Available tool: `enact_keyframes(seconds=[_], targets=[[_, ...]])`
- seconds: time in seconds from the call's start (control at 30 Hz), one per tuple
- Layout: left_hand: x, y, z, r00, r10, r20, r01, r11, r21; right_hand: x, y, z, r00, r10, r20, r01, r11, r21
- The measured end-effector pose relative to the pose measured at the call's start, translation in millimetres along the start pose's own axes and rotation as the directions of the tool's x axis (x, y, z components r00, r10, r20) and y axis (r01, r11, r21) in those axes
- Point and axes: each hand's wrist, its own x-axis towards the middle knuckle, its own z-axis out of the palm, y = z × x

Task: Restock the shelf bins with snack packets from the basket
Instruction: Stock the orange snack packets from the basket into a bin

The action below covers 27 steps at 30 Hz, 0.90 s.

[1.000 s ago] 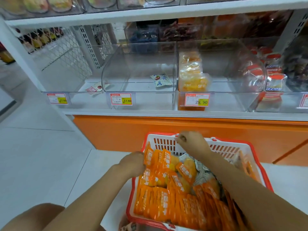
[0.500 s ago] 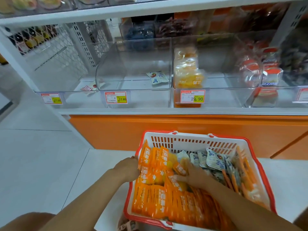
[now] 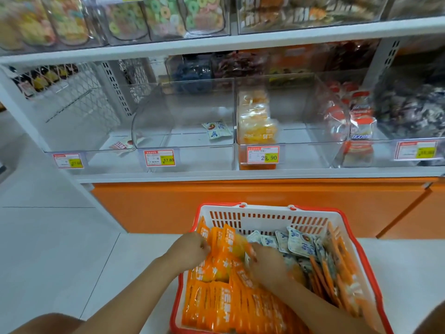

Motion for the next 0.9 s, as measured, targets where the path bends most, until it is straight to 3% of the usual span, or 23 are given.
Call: enact_keyframes(seconds=[0.07, 0.17, 0.23, 0.33, 0.4, 0.47, 0.5, 0.57, 0.63, 0.67, 0.73, 0.8, 0.83, 0.9], targets=[[-6, 27, -9, 0.999, 0.024, 0.042, -0.010, 0.952, -0.305, 3, -20, -24, 0.985, -0.025, -0.172, 0.045, 0.992, 0.117], [-10, 63, -26, 0.992, 0.050, 0.120, 0.062, 0.627, -0.777, 1, -49, -64, 0.915, -0.158, -0.371, 0.233, 0.958, 0.168], [-11, 81, -44, 0.997, 0.074, 0.038, 0.006, 0.394, -0.919, -6, -61, -92, 0.885, -0.269, -0.381, 0.367, 0.906, 0.211], [-15, 102, -67, 0.991, 0.097, -0.093, -0.114, 0.238, -0.965, -16, -69, -134, 0.880, -0.410, -0.239, 0.472, 0.811, 0.345], [-18, 115, -79, 0.983, 0.087, -0.162, -0.180, 0.285, -0.941, -19, -69, -159, 0.896, -0.357, -0.263, 0.440, 0.795, 0.418], [-21, 129, -92, 0.964, 0.103, -0.244, -0.265, 0.427, -0.865, -17, -65, -184, 0.890, -0.153, -0.429, 0.366, 0.802, 0.472], [-24, 135, -98, 0.950, 0.125, -0.287, -0.311, 0.492, -0.813, -14, -62, -197, 0.895, -0.049, -0.444, 0.297, 0.808, 0.509], [-26, 146, -110, 0.915, 0.191, -0.355, -0.399, 0.555, -0.730, -7, -55, -225, 0.960, 0.063, -0.271, 0.136, 0.744, 0.654], [-22, 157, -119, 0.869, 0.276, -0.410, -0.491, 0.576, -0.654, 0, -48, -247, 0.994, -0.019, -0.107, 0.094, 0.646, 0.757], [-17, 163, -123, 0.839, 0.310, -0.446, -0.538, 0.589, -0.603, 4, -45, -258, 0.992, -0.034, -0.117, 0.112, 0.634, 0.765], [-3, 174, -133, 0.770, 0.348, -0.534, -0.605, 0.663, -0.441, 17, -39, -279, 0.966, 0.044, -0.255, 0.165, 0.655, 0.737], [17, 184, -147, 0.696, 0.378, -0.610, -0.591, 0.784, -0.189, 39, -29, -301, 0.888, 0.172, -0.427, 0.182, 0.720, 0.670], [29, 188, -153, 0.678, 0.410, -0.610, -0.553, 0.831, -0.055, 51, -25, -312, 0.847, 0.210, -0.488, 0.170, 0.763, 0.624], [55, 195, -160, 0.707, 0.465, -0.533, -0.461, 0.875, 0.151, 78, -15, -328, 0.796, 0.249, -0.551, 0.120, 0.828, 0.548]])
